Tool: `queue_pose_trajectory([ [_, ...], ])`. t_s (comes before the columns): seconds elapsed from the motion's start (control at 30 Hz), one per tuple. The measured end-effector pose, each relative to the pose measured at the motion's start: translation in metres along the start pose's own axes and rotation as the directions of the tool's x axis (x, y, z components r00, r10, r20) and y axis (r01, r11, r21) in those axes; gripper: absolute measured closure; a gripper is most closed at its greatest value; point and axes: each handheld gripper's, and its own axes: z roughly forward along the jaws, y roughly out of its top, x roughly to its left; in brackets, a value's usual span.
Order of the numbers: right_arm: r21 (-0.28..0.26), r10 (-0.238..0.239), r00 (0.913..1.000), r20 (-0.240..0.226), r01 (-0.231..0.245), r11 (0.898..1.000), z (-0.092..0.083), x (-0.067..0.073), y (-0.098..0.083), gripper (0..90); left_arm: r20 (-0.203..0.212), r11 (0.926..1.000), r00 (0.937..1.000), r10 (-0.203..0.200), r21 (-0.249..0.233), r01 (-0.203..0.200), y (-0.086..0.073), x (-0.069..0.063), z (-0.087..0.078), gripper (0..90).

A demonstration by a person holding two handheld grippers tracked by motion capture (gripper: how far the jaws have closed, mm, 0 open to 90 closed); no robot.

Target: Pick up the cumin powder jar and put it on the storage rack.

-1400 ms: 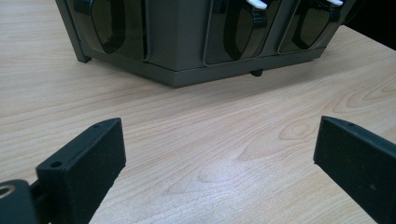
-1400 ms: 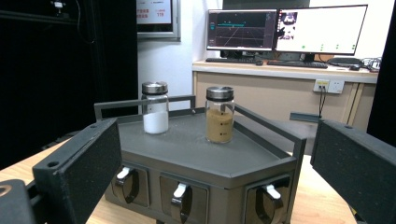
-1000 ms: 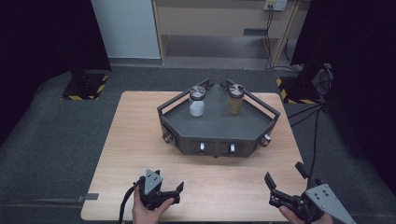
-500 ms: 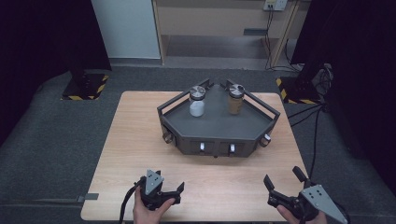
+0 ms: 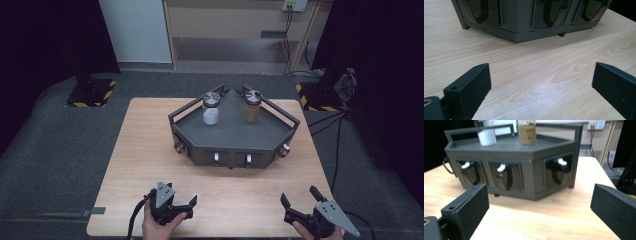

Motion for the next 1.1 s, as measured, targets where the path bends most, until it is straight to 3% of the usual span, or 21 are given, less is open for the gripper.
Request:
queue_pose_trajectory([
  [0.43, 0.134, 0.053, 0.9985, 0.016, -0.055, 0.989, 0.010, -0.004, -0.020, 2.4, 0.008, 0.9998, 1.0000, -0.004, 0.020, 0.003, 0.000, 0.002, 0.003, 1.3],
  [1.1, 0.148, 0.059, 0.9979, 0.026, -0.062, 0.987, 0.011, -0.005, -0.023, 2.2, 0.006, 0.9996, 0.9999, -0.011, 0.026, 0.011, -0.001, 0.003, 0.004, 1.3],
])
